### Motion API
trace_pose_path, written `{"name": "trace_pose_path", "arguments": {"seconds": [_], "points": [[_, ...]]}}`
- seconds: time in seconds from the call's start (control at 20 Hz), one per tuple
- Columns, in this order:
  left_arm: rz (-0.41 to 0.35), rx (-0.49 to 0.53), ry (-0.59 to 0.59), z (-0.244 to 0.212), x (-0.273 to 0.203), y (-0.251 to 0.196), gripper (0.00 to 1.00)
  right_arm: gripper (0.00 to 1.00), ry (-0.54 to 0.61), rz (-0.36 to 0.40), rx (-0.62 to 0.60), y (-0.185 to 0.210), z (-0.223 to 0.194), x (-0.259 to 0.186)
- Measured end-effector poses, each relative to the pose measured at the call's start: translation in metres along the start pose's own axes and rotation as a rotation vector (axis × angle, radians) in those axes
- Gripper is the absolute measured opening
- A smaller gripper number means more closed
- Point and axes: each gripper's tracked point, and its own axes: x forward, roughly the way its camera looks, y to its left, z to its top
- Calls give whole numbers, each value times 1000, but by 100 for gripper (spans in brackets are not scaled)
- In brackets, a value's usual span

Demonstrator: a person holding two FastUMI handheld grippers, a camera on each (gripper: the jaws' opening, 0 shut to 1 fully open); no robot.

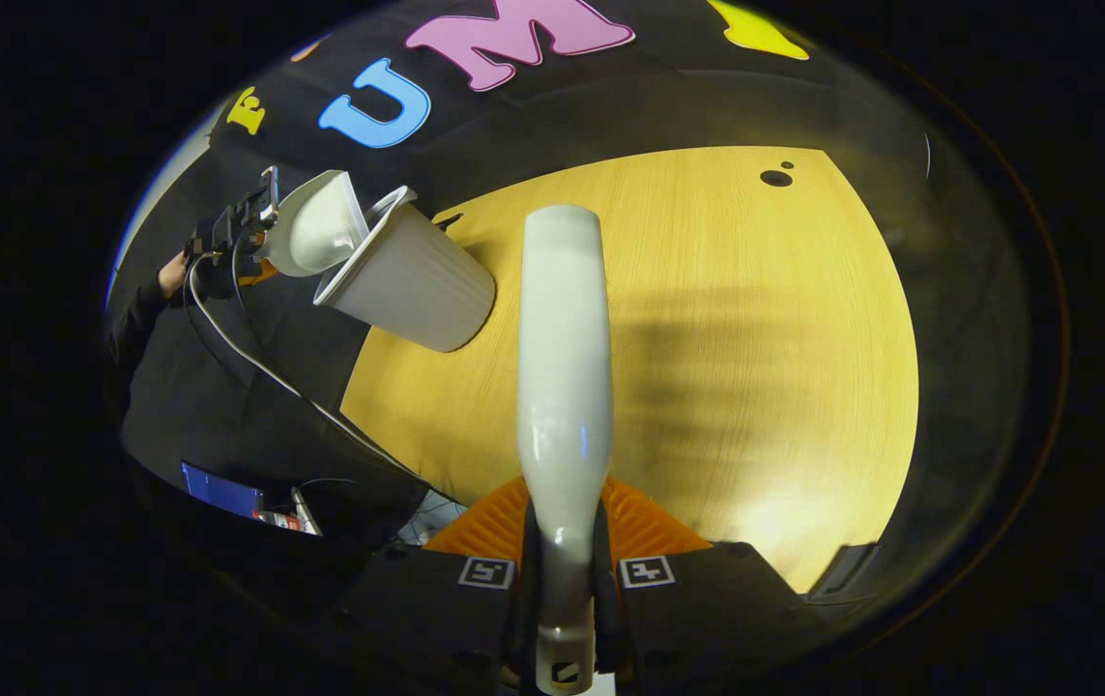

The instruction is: Pick up the small broom and dustpan from the desktop, sweep the trash into the dustpan with the broom, and then empty the trash into the garbage bin.

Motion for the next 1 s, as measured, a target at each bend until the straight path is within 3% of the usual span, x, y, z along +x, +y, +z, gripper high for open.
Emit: {"name": "trace_pose_path", "arguments": {"seconds": [0.2,0.45,0.75,1.0], "points": [[-105,-169,-120,5,5,-15,29,25,0,2,22,14,2,-5],[-217,-277,-329,23,4,-22,28,25,-63,-28,59,33,23,-13],[-356,-322,-566,83,-27,-51,28,25,-88,-98,85,45,18,-2],[-484,-331,-648,121,-42,-93,28,25,-93,-150,158,37,-5,11]]}}
